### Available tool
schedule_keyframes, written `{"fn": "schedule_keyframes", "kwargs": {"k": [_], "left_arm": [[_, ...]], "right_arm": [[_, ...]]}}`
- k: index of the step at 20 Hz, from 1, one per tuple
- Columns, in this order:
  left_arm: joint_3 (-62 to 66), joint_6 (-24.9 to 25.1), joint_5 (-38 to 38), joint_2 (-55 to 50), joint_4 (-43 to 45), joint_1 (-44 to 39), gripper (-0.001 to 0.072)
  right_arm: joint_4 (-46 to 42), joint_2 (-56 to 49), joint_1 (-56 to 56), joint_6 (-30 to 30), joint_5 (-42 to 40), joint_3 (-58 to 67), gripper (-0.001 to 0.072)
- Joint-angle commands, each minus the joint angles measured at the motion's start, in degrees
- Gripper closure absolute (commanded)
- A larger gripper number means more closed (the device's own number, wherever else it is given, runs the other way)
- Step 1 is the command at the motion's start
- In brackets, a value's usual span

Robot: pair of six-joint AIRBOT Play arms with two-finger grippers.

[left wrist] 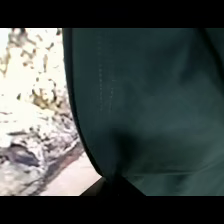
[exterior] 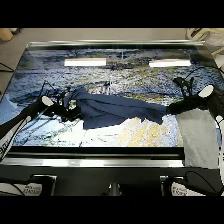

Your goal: Fold the shirts.

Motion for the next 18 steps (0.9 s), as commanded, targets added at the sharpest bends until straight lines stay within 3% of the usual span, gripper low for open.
{"fn": "schedule_keyframes", "kwargs": {"k": [1, 4, 7, 11, 12, 15, 18], "left_arm": [[4.5, 2.5, 0.5, 4.7, -1.1, 2.2, 0.0681], [15.2, 4.8, -0.2, 14.0, -1.1, 6.6, 0.0681], [30.9, 4.9, 0.0, 22.6, -1.1, 10.0, 0.0681], [55.5, 4.5, 8.0, 31.8, 0.1, 12.9, 0.0682], [60.1, 2.6, 8.0, 34.0, 2.7, 13.3, 0.0682], [60.5, -1.0, 8.2, 41.9, 8.3, 13.3, 0.0682], [55.5, -2.6, 6.1, 47.5, 16.4, 13.3, 0.0682]], "right_arm": [[-0.7, 1.5, 0.0, -1.7, -0.1, 0.9, 0.0692], [-0.8, 6.6, 0.0, -2.1, -4.1, 7.7, 0.0692], [-0.1, 12.7, 0.0, -2.0, -10.7, 22.0, 0.0692], [-0.3, 22.2, 0.0, -2.1, -19.2, 44.2, 0.0693], [-0.4, 24.6, 0.0, -2.1, -20.0, 47.9, 0.0693], [-2.0, 31.7, 0.0, -2.0, -20.0, 50.6, 0.0693], [-6.3, 35.2, 0.0, 2.8, -18.6, 50.6, 0.0693]]}}
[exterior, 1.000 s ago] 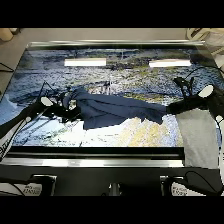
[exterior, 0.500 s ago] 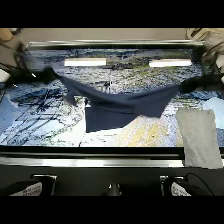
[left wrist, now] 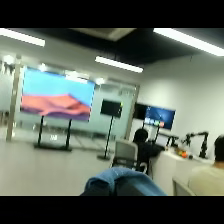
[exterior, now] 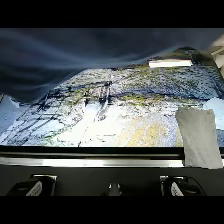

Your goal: Fold the shirts.

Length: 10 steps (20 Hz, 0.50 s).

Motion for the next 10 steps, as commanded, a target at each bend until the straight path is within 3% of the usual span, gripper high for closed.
{"fn": "schedule_keyframes", "kwargs": {"k": [1, 6, 10], "left_arm": [[-1.4, -2.3, -2.8, 6.1, 9.6, 0.3, 0.0682], [-1.5, -2.2, -6.6, 4.0, 13.4, 0.3, 0.0682], [-2.6, -2.2, -16.3, -1.9, 18.8, 0.5, 0.0682]], "right_arm": [[-4.3, 4.3, 0.0, 5.5, -0.4, 2.2, 0.0693], [-4.3, 1.9, 0.0, 6.1, 2.4, 2.2, 0.0693], [-4.0, -5.7, 0.0, 6.0, 12.8, 2.2, 0.0693]]}}
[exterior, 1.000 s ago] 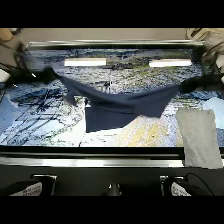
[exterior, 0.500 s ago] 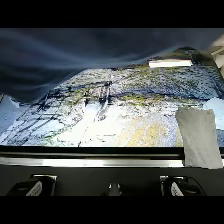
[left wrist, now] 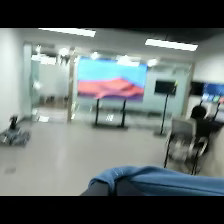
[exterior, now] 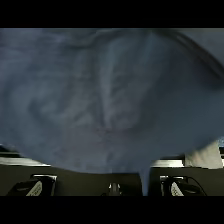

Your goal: Fold the shirts.

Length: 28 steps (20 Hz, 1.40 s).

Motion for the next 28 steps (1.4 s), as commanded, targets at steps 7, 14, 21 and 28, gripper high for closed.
{"fn": "schedule_keyframes", "kwargs": {"k": [7, 14, 21, 28], "left_arm": [[-24.5, 1.0, -8.2, -19.0, 5.1, 0.0, 0.068], [-29.4, 1.6, 1.1, -42.0, 2.7, 0.0, 0.068], [-29.4, 1.6, -1.9, -49.5, -3.2, 0.1, 0.0556], [-38.3, 7.7, -28.9, -42.2, -1.7, 8.7, 0.0102]], "right_arm": [[2.8, -34.7, 0.0, 0.2, 27.9, -3.0, 0.0693], [30.5, -61.9, 0.2, 8.8, 14.6, -3.6, 0.0692], [23.5, -66.0, 5.5, 8.2, 8.3, -3.6, 0.0676], [17.5, -61.0, -3.5, 3.7, 35.2, -2.5, 0.0284]]}}
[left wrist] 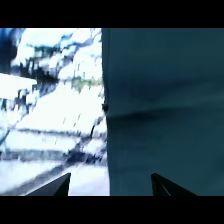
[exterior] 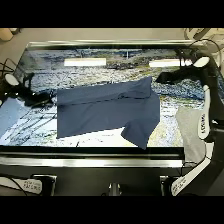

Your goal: Fold the shirts.

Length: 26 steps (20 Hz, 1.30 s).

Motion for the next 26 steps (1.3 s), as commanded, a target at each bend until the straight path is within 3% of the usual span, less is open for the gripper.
{"fn": "schedule_keyframes", "kwargs": {"k": [1, 2, 4, 7, 10, 18, 19, 20, 21, 22, 26], "left_arm": [[-12.1, 2.2, -6.7, 7.0, -0.7, 5.0, 0.0205], [-18.5, 4.3, -4.7, 10.1, -2.6, 6.1, 0.0293], [-29.0, 7.3, -1.7, 14.4, -7.0, 7.3, 0.0286], [-36.9, 9.9, 2.1, 15.8, -12.3, 7.4, 0.0229], [-39.0, 10.9, 5.5, 15.8, -17.0, 7.2, 0.0229], [-40.4, 10.9, 9.4, 14.3, -17.6, 4.4, 0.0237], [-40.4, 10.6, 10.4, 14.3, -18.0, 3.7, 0.0328], [-40.4, 9.6, 11.3, 14.3, -17.9, 3.1, 0.0531], [-40.3, 9.4, 12.0, 14.4, -18.0, 3.1, 0.0629], [-40.3, 9.4, 12.3, 14.5, -17.9, 3.2, 0.068], [-40.3, 9.5, 12.9, 15.2, -17.9, 3.2, 0.068]], "right_arm": [[-5.3, 1.8, -4.8, -1.2, 16.2, 0.1, 0.0304], [-8.0, 1.9, -5.3, -1.2, 19.7, 0.1, 0.0305], [-13.6, 1.9, -5.2, -1.5, 24.1, 0.0, 0.0306], [-15.0, 1.9, -4.4, -1.7, 25.9, 0.0, 0.0307], [-15.2, 1.9, -3.0, -2.1, 26.0, 0.0, 0.0308], [-17.9, 1.9, -2.2, -3.4, 26.9, 0.0, 0.0307], [-18.8, 1.9, -2.2, -3.4, 27.3, 0.0, 0.0307], [-19.8, 1.9, -2.2, -3.4, 27.9, 0.0, 0.0306], [-20.7, 2.0, -2.2, -3.9, 28.7, -0.1, 0.0306], [-21.1, 2.3, -2.2, -4.5, 29.3, -0.8, 0.0306], [-19.8, 5.6, -2.2, -4.5, 25.6, -9.1, 0.0297]]}}
